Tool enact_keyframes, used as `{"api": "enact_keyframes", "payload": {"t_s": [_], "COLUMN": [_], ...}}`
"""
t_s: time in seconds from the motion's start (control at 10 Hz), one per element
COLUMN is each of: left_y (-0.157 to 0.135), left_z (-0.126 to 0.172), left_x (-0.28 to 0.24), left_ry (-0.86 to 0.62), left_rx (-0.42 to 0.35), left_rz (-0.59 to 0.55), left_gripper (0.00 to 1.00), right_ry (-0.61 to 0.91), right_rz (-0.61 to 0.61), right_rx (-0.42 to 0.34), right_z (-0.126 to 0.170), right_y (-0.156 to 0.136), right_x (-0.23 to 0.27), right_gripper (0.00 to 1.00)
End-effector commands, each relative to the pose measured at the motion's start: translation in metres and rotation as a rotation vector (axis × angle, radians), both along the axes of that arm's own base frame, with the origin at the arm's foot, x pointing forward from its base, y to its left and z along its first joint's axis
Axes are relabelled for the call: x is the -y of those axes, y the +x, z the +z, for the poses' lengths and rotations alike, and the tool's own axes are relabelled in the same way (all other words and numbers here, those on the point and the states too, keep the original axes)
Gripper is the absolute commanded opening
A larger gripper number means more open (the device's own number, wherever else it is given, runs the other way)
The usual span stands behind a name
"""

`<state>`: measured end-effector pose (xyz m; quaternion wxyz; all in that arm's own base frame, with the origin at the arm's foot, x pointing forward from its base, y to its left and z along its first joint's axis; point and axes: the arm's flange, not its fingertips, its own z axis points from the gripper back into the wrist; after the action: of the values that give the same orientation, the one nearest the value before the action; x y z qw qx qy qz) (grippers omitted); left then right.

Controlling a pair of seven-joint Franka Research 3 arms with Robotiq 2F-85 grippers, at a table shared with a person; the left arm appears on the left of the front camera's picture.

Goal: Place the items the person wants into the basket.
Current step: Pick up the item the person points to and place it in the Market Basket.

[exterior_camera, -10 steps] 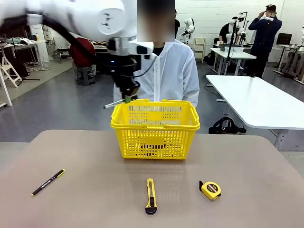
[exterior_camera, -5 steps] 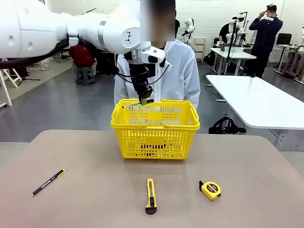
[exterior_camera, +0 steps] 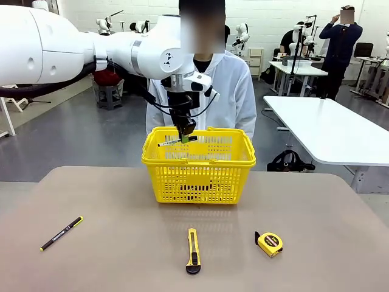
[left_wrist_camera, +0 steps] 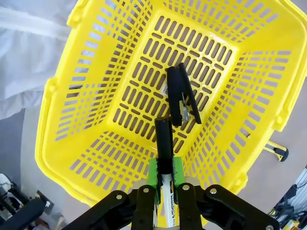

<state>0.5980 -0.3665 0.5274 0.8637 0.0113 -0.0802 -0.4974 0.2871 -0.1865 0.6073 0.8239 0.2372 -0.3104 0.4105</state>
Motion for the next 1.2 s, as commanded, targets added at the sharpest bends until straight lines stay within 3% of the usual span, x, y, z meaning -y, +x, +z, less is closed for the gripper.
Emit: {"api": "enact_keyframes", "payload": {"t_s": [0.0, 0.2, 0.3, 0.5, 0.6, 1.1], "left_y": [-0.002, -0.002, -0.001, 0.016, 0.024, 0.052], "left_z": [0.006, 0.006, 0.003, -0.027, -0.041, -0.080], "left_x": [-0.001, -0.001, 0.000, 0.008, 0.015, 0.043], "left_ry": [-0.001, -0.001, -0.001, 0.041, 0.056, 0.116], "left_rx": [0.013, 0.013, 0.005, -0.058, -0.050, -0.149], "left_rz": [-0.002, -0.002, 0.000, -0.107, -0.150, -0.200], "left_gripper": [0.00, 0.00, 0.15, 0.15, 0.15, 0.15], "right_ry": [0.029, 0.029, 0.029, 0.029, 0.029, 0.029], "right_rz": [0.014, 0.014, 0.014, 0.014, 0.014, 0.014], "right_rx": [0.018, 0.018, 0.018, 0.018, 0.018, 0.018], "right_z": [-0.003, -0.003, -0.003, -0.003, -0.003, -0.003], "right_y": [0.001, 0.001, 0.001, 0.001, 0.001, 0.001], "right_x": [-0.002, -0.002, -0.002, -0.002, -0.002, -0.002], "right_gripper": [1.00, 1.00, 1.00, 1.00, 1.00, 1.00]}}
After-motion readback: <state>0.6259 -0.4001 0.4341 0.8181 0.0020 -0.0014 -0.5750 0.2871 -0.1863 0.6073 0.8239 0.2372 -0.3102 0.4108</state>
